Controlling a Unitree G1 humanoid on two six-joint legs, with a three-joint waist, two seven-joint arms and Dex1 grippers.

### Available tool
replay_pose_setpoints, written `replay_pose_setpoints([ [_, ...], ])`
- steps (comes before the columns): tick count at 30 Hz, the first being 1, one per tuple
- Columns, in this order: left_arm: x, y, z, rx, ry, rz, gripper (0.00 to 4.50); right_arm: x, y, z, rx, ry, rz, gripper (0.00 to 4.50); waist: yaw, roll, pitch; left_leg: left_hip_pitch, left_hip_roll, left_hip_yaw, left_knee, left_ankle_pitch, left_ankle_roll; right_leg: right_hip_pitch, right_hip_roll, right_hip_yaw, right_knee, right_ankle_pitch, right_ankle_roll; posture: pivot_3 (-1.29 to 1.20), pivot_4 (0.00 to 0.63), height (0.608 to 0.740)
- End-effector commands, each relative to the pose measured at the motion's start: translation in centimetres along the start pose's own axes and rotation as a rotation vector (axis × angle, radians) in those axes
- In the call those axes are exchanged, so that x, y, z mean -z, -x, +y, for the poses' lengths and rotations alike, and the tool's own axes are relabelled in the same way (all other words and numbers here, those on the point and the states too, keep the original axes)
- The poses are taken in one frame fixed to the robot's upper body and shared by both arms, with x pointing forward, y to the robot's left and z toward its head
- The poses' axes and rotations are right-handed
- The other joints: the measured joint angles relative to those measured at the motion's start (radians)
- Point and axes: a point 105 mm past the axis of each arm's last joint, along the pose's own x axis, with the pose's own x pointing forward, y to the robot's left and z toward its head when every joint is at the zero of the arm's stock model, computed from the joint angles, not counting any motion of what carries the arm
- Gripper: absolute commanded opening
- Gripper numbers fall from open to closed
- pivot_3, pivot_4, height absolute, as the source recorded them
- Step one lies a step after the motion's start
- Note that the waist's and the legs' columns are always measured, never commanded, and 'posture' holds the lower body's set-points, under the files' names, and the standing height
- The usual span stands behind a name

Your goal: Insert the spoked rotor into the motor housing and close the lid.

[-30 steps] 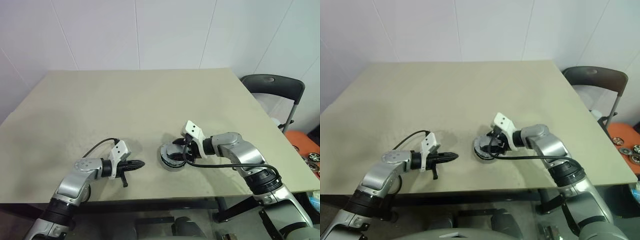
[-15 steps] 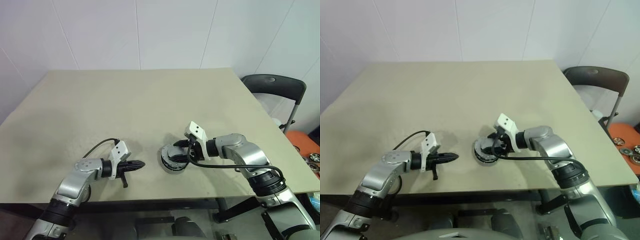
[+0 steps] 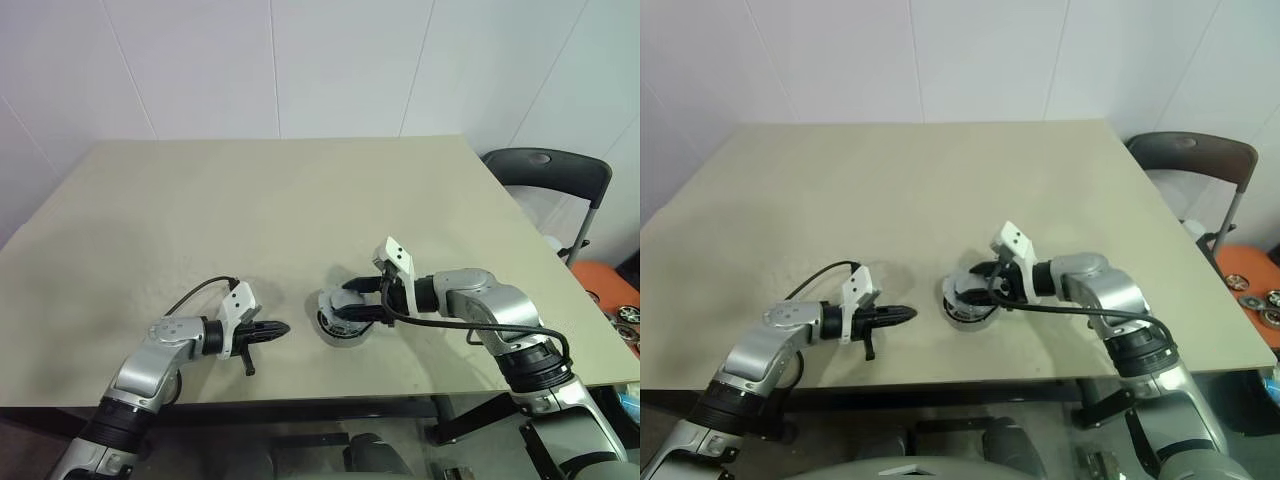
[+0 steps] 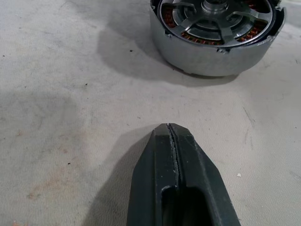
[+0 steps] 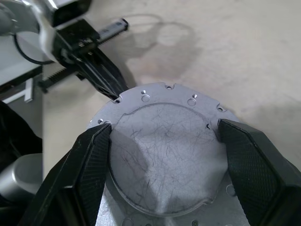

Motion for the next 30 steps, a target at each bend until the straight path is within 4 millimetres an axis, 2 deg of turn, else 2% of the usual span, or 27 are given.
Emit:
replay_pose_setpoints([
  [1, 0.2, -0.2, -0.2, 0.012, -0.001, 0.007, 0.00, -1.6, 0.6, 1.0, -0.048, 0.040, -0.055, 3.24, 0.000, 0.000, 0.000, 0.000, 0.000, 0.000, 0.000, 0.000, 0.000, 0.000, 0.000, 0.000, 0.000, 0.000, 0.000, 0.00, 0.000, 0.740],
  [7, 0.2, -0.1, -0.3, 0.013, -0.001, 0.007, 0.00, 1.2, 0.7, 0.0, 0.010, 0.073, 0.113, 3.24, 0.001, 0.000, 0.000, 0.000, 0.000, 0.000, 0.000, 0.000, 0.000, 0.000, 0.000, 0.000, 0.000, 0.000, 0.000, 0.00, 0.000, 0.740],
  [10, 0.2, -0.1, -0.3, 0.013, -0.002, 0.007, 0.00, 0.8, 0.6, -0.3, 0.032, 0.074, 0.093, 3.24, 0.001, 0.000, 0.000, 0.000, 0.000, 0.000, 0.000, 0.000, 0.000, 0.000, 0.000, 0.000, 0.000, 0.000, 0.000, 0.00, 0.000, 0.740],
  [21, 0.2, 0.1, -0.1, 0.007, -0.007, 0.009, 0.00, 2.9, 1.3, -1.6, 0.099, 0.122, 0.230, 3.24, 0.000, 0.000, 0.000, 0.001, 0.000, 0.000, 0.002, 0.000, 0.000, -0.002, 0.000, 0.000, 0.000, 0.000, -0.001, 0.00, 0.000, 0.740],
  [30, 0.0, 0.1, 0.0, 0.006, -0.011, 0.006, 0.00, 3.5, 1.5, -2.0, 0.132, 0.160, 0.293, 3.24, 0.001, -0.001, -0.001, 0.002, 0.000, 0.000, 0.003, 0.000, 0.000, -0.001, 0.000, 0.000, 0.000, 0.000, -0.001, 0.00, 0.000, 0.740],
])
